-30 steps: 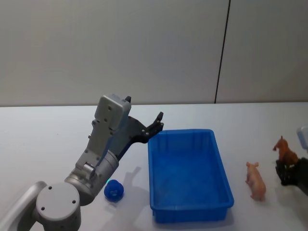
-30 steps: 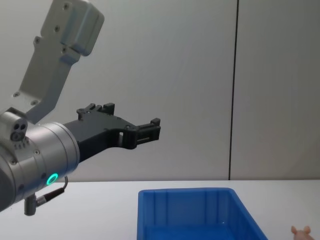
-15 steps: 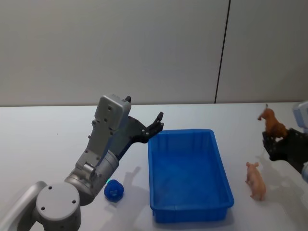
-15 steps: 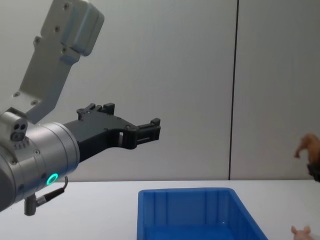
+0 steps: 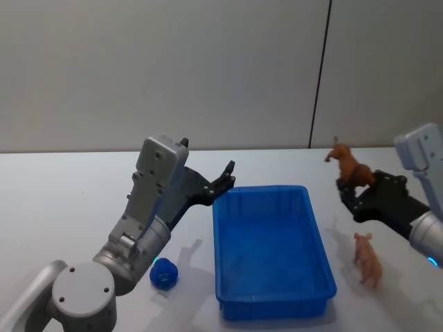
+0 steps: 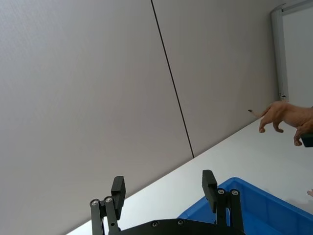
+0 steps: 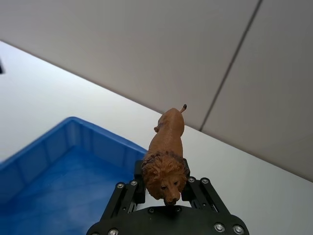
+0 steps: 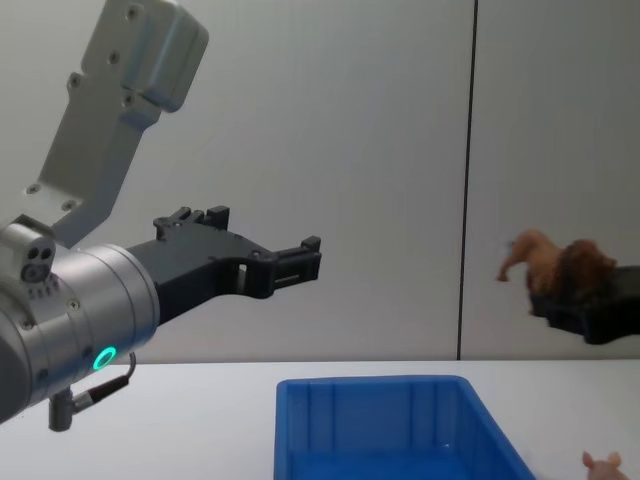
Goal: Pick up the two dolls from the table and place them into the box.
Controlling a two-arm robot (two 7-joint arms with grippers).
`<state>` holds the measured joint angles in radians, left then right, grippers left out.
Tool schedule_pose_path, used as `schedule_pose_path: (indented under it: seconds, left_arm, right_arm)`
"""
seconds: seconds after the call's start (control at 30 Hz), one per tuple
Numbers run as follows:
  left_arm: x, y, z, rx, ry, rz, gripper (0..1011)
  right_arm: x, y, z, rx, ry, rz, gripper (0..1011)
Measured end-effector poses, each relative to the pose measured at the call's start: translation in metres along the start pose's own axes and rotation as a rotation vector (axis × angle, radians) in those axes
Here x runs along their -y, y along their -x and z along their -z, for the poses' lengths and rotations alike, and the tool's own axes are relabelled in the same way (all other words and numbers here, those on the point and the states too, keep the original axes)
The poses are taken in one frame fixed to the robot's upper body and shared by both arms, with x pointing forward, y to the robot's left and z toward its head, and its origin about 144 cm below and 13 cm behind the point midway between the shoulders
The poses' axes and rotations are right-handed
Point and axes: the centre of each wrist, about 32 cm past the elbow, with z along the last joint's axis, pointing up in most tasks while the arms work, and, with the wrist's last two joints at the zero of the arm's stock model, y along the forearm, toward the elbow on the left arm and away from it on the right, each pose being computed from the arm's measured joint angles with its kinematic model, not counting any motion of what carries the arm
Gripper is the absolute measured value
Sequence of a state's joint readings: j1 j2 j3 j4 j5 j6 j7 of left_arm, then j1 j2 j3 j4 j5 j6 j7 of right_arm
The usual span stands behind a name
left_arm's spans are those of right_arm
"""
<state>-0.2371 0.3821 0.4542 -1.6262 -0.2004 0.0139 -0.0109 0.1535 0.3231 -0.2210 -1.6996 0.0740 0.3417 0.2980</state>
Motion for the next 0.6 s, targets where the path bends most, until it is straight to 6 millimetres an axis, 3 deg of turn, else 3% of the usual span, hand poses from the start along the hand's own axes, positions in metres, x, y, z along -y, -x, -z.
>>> schedule_pose_path:
  seconds: [0.43, 0.6]
  left_arm:
    - [0.0, 0.0, 0.0, 0.0, 0.0, 0.0, 1001]
    - [0.0, 0.0, 0.0, 0.0, 0.0, 0.0, 1001]
  right_arm:
    - [-0.014, 0.01, -0.016, -0.013, 0.044, -0.222, 371]
    - [-0.022, 0.015, -0.021, -0.016, 0.08, -0.294, 486]
